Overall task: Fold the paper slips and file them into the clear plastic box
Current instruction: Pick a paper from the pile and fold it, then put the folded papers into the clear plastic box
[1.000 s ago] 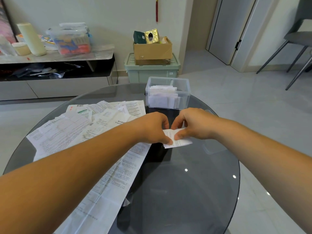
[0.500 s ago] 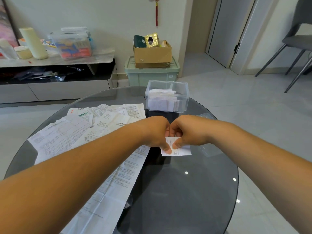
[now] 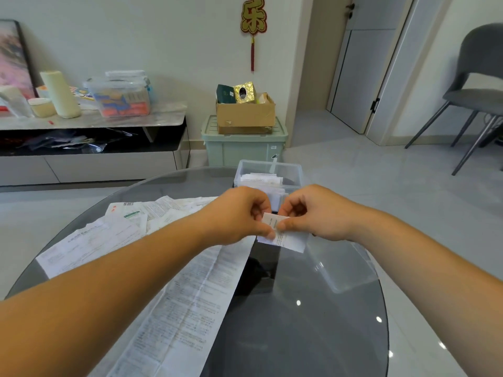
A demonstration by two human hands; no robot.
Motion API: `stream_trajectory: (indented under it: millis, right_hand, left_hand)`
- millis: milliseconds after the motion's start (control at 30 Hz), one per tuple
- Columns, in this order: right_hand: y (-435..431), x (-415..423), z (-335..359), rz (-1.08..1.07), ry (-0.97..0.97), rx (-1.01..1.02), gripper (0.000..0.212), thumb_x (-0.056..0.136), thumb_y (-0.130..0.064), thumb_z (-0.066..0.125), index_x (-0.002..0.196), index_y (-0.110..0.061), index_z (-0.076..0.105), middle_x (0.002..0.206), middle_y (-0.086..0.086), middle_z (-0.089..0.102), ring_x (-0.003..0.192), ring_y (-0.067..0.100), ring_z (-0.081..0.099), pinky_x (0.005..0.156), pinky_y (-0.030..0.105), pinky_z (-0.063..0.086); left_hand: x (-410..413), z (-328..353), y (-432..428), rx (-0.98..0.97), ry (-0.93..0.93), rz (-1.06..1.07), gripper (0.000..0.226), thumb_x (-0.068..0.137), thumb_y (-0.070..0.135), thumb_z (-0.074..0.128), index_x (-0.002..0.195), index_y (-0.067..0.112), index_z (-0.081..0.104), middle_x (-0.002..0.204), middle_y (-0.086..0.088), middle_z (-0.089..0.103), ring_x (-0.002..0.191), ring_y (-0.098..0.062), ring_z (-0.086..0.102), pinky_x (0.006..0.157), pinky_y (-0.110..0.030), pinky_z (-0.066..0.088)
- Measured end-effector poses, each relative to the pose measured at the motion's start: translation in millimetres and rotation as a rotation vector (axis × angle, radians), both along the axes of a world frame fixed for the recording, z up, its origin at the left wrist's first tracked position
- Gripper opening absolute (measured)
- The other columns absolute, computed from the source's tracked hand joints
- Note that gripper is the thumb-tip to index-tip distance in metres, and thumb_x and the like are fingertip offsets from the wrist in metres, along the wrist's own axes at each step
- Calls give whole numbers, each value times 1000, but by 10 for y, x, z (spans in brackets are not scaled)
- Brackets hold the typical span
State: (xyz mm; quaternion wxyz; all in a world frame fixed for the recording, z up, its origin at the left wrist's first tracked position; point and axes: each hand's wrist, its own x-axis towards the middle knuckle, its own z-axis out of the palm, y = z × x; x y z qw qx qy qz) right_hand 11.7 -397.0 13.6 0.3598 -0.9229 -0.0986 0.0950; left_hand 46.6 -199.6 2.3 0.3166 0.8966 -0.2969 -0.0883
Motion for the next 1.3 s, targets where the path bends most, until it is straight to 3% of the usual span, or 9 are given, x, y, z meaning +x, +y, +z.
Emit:
stream_trajectory:
  millis: [67, 167, 367, 467, 633, 833, 1000, 1133, 1300]
  right_hand:
    - [-44, 137, 103, -71, -93, 9, 7, 84, -23, 80, 81, -19, 75, 74, -2, 70, 61, 3, 57, 60, 19, 45]
    - [-160, 391, 247, -275, -240, 149, 8, 87, -18, 77, 82, -14, 73, 74, 1, 70, 57, 4, 55, 47, 19, 46]
    - [-248, 942, 183, -484, -380, 247, 15, 89, -15, 75, 77, -20, 69, 85, 2, 74, 79, 24, 70, 64, 43, 62]
    - [-196, 1159, 62, -482, -391, 247, 14, 87, -17, 76, 76, -22, 69, 84, 0, 74, 80, 24, 71, 69, 50, 61]
    - [-96, 1371, -74, -451, -410, 216, 15, 87, -18, 76, 75, -25, 70, 81, -2, 73, 78, 22, 70, 69, 49, 61]
    - [-83, 1392, -181, -436, -456, 179, 7, 89, -20, 74, 82, -23, 72, 82, -5, 72, 78, 15, 68, 67, 36, 60]
    - [-55, 1391, -198, -413, -499, 81, 3, 89, -23, 74, 86, -23, 73, 85, -7, 71, 82, 13, 66, 70, 30, 56]
    - [-53, 1425, -206, -397, -510, -3, 2, 87, -23, 75, 86, -24, 74, 84, -8, 71, 79, 13, 65, 72, 37, 58]
    - [-14, 1444, -259, -345, -525, -187, 12, 89, -42, 74, 82, -32, 74, 75, -14, 68, 75, 8, 63, 66, 33, 55]
  left_hand:
    - [152, 104, -1, -51, -69, 14, 29, 73, 38, 87, 87, 26, 65, 80, 12, 63, 70, -1, 59, 64, -16, 48]
    - [432, 202, -9, 71, -284, 19, 60, 73, 64, 76, 122, 31, 61, 117, 13, 61, 108, -7, 56, 96, -32, 48]
    - [956, 139, -159, 488, -359, -68, 103, 71, 87, 55, 153, 29, 30, 156, 5, 38, 145, -20, 33, 124, -52, 11]
    - [1089, 62, -211, 563, -343, -117, 105, 72, 91, 47, 154, 28, 27, 156, 5, 38, 145, -19, 33, 123, -59, 2]
    - [1192, -96, -276, 636, -467, -112, 102, 68, 94, 45, 141, 23, 41, 139, 0, 46, 127, -24, 43, 118, -53, 20]
    - [1240, -147, -317, 686, -521, -101, 87, 71, 92, 42, 125, 25, 54, 119, 1, 49, 113, -22, 43, 113, -51, 21]
    - [1211, -145, -301, 665, -511, -113, 77, 76, 87, 46, 127, 29, 55, 131, 1, 47, 124, -23, 40, 116, -53, 16]
    - [1197, -169, -278, 614, -497, -113, 69, 77, 84, 48, 119, 30, 54, 119, 7, 59, 115, -20, 51, 114, -52, 15]
    - [1162, -194, -201, 537, -524, -104, 77, 77, 79, 56, 134, 29, 43, 124, 8, 60, 115, -17, 52, 114, -46, 18]
